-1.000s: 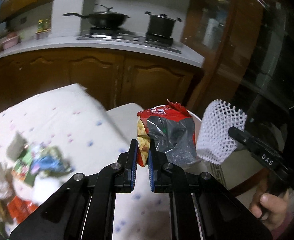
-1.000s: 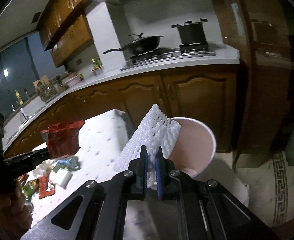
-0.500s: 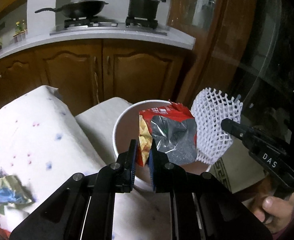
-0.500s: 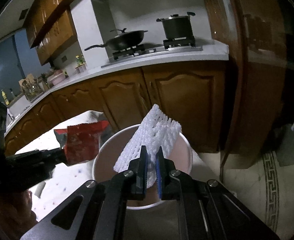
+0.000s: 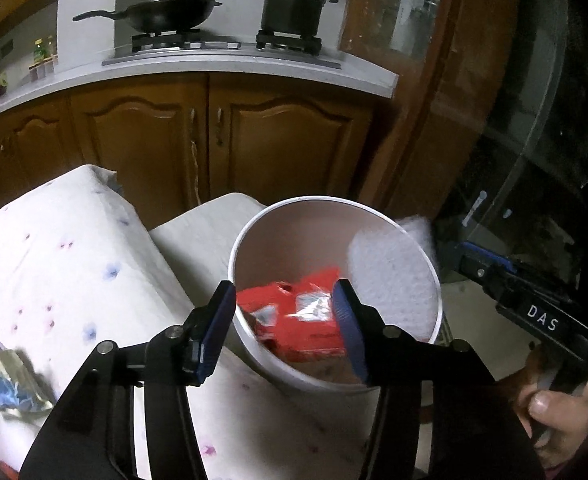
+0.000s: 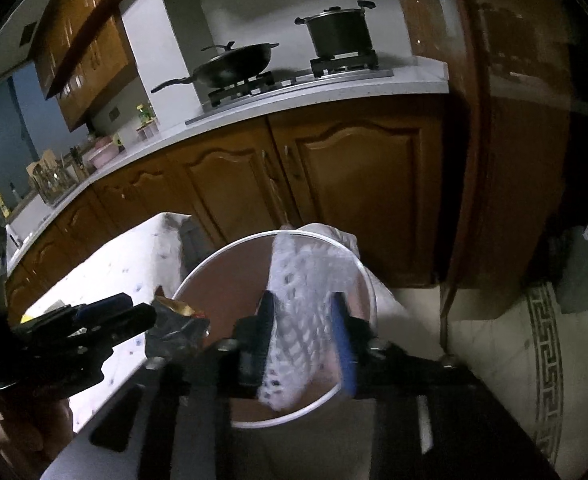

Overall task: Collect trash
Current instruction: 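Carry both items over the bin and open both tools to drop them, then move both open tools back over the table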

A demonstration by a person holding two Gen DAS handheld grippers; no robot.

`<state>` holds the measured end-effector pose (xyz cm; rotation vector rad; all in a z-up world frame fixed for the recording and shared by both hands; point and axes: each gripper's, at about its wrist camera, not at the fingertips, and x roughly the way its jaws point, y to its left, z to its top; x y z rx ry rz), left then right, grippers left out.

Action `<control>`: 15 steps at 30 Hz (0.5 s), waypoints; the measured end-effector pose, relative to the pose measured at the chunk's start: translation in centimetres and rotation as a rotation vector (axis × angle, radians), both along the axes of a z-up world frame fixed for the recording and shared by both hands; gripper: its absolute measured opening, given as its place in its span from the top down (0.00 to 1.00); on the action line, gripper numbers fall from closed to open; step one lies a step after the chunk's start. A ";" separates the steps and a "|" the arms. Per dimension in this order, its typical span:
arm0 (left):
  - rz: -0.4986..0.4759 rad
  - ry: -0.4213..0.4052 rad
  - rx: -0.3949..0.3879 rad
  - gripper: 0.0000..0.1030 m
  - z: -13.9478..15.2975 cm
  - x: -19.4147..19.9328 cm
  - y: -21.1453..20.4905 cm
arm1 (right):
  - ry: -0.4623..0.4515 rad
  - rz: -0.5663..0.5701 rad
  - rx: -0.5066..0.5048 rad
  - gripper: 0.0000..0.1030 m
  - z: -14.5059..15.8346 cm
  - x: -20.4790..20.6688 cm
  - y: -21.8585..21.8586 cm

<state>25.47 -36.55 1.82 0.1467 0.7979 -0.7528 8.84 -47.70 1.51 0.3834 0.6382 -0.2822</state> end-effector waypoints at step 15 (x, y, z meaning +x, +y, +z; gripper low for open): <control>0.125 -0.034 -0.045 0.33 2.1 -1.3 5.6 | -0.045 0.012 0.021 0.47 1.3 -1.0 1.3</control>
